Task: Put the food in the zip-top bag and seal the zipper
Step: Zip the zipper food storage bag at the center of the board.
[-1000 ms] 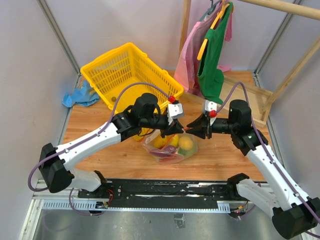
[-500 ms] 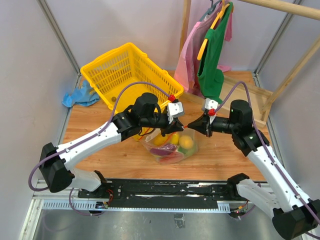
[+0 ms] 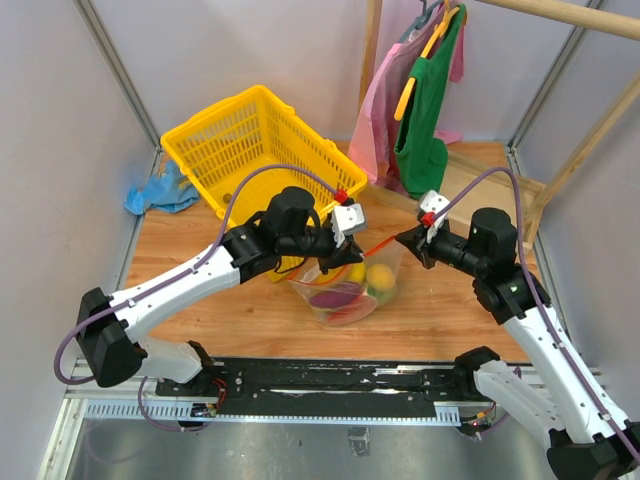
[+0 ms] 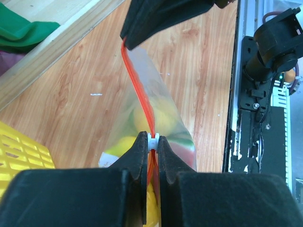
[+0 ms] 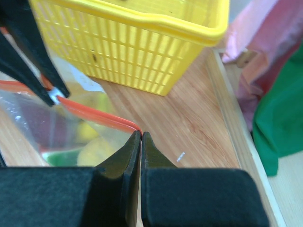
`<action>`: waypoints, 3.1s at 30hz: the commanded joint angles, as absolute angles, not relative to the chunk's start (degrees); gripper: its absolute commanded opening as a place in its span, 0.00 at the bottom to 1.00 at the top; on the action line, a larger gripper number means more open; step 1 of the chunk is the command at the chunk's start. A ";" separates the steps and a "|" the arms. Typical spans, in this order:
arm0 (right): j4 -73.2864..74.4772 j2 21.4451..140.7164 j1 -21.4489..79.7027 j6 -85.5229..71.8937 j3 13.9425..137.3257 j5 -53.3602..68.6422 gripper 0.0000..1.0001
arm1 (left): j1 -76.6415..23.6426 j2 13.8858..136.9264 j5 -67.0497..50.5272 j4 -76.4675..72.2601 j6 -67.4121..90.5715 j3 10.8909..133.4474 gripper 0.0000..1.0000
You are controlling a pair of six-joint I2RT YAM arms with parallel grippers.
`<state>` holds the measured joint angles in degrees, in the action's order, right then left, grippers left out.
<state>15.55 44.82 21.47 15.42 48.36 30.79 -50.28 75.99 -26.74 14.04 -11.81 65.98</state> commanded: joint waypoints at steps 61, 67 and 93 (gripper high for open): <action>27.52 55.79 27.29 38.88 55.45 43.86 0.06 | -50.30 74.67 -28.17 16.20 -10.20 66.26 0.00; 26.98 54.41 27.25 36.59 55.58 35.87 0.01 | -50.27 73.82 -26.98 17.91 -10.30 65.55 0.00; 32.65 52.21 25.65 29.98 59.74 5.63 0.01 | -50.27 68.66 -20.01 27.50 -9.44 63.58 0.00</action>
<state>31.97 52.73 27.59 30.89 57.10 16.62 -50.28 70.94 -20.99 22.33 -10.02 64.10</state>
